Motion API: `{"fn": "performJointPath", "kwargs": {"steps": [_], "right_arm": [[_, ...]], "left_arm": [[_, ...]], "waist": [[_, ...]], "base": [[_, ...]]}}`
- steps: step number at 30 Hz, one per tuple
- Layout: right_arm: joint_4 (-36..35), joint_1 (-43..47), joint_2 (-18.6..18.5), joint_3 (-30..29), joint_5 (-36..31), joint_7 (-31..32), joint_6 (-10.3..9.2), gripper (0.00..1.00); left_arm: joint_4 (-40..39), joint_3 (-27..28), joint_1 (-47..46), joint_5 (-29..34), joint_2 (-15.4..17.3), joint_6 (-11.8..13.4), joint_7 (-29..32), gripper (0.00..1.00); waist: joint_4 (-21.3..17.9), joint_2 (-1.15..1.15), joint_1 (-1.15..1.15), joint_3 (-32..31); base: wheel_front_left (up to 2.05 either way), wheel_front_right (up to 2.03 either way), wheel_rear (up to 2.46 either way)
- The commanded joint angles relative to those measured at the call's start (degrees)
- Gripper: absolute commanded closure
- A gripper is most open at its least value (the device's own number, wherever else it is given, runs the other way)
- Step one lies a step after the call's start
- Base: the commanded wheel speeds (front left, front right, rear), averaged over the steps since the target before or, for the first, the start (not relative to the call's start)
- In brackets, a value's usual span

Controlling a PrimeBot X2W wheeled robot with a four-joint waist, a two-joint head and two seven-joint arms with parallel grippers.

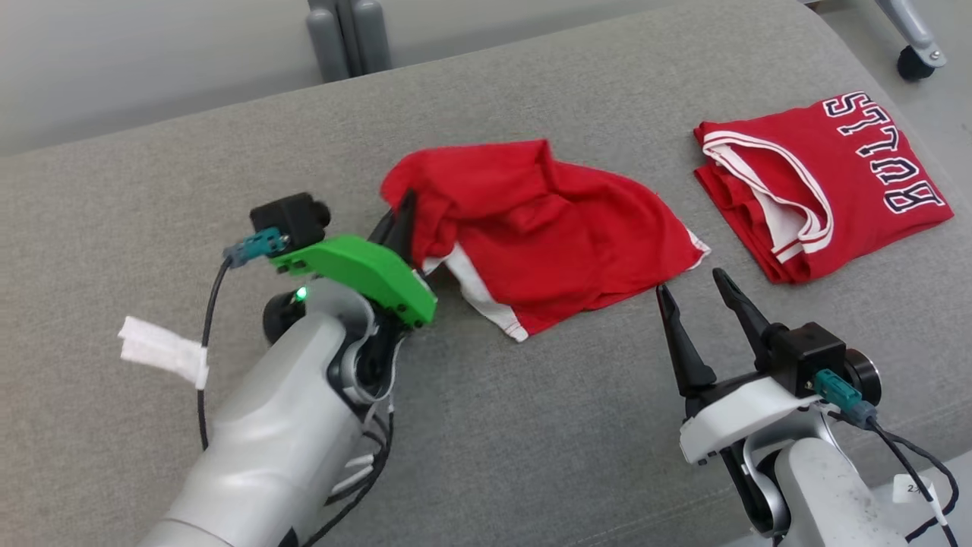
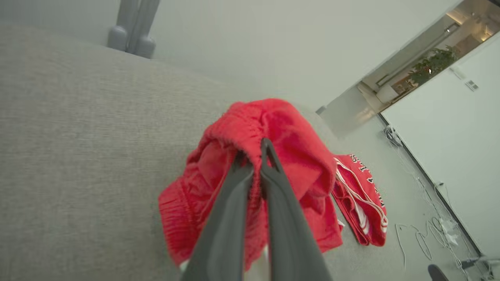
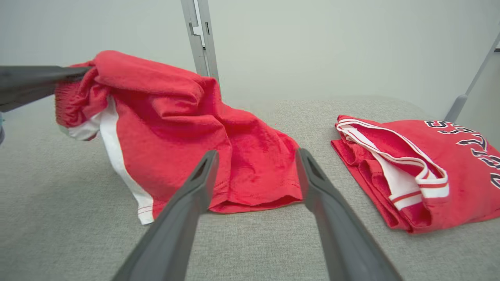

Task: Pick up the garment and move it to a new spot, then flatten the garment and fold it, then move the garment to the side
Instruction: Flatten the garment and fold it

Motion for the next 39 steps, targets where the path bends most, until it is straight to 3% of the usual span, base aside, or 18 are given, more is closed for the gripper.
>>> {"fn": "performJointPath", "kwargs": {"steps": [1,2,7,13,18,22,28,35,39], "right_arm": [[-0.18,-1.01,0.15,0.05,-0.28,-0.24,-0.11,0.0],[-0.17,-1.05,0.05,0.03,-0.35,-0.19,-0.11,0.0],[-0.42,-1.09,-0.2,0.13,-0.66,0.19,-0.11,0.0],[-0.38,-0.71,-0.7,0.44,-0.48,0.54,-0.11,0.0],[-1.08,0.5,-0.77,-0.35,-0.83,1.17,-0.11,0.0],[-1.57,1.34,-0.85,-0.71,-0.96,1.63,-0.11,0.0],[-1.86,2.02,-0.91,-0.97,-0.83,2.04,-0.11,0.0],[-0.51,2.79,-1.17,-0.76,0.08,3.36,-0.11,0.0],[1.76,3.56,-0.73,-1.98,1.02,7.79,-0.11,0.0]], "left_arm": [[2.29,0.61,1.02,-0.94,0.24,0.24,-0.19,0.51],[3.88,1.03,1.55,-1.49,0.25,0.07,-0.11,0.0],[9.54,3.85,2.74,-3.37,0.85,-1.8,-2.32,0.0],[9.17,7.15,3.2,-0.9,2.64,-6.62,-4.66,0.0],[-0.82,17.08,7.69,11.54,6.43,-6.86,-4.67,0.0],[-10.96,24.55,15.12,22.71,7.22,-6.02,-4.7,0.0],[-21.41,30.11,25.31,35.11,6.75,-6.2,-4.7,0.0],[-25.91,35.03,33.17,41.3,5.06,-6.89,-4.7,0.0],[-26.99,36.49,35.57,42.99,3.64,-7.63,-4.71,0.0]], "waist": [[1.83,0.0,0.0,0.99],[2.37,0.0,0.0,1.12],[5.62,0.0,0.0,1.15],[8.49,0.0,0.0,-0.08],[10.21,0.0,0.0,-1.28],[10.96,0.0,0.0,-2.17],[12.09,0.0,0.0,-3.27],[13.05,0.0,0.0,-4.21],[13.96,0.0,0.0,-4.05]], "base": [[0.0,0.0,0.0],[0.0,0.0,0.0],[0.0,0.0,0.0],[0.0,0.0,0.0],[0.0,0.0,0.0],[0.0,0.0,0.0],[0.0,0.0,0.0],[0.0,0.0,0.0],[0.0,0.0,0.0]]}}
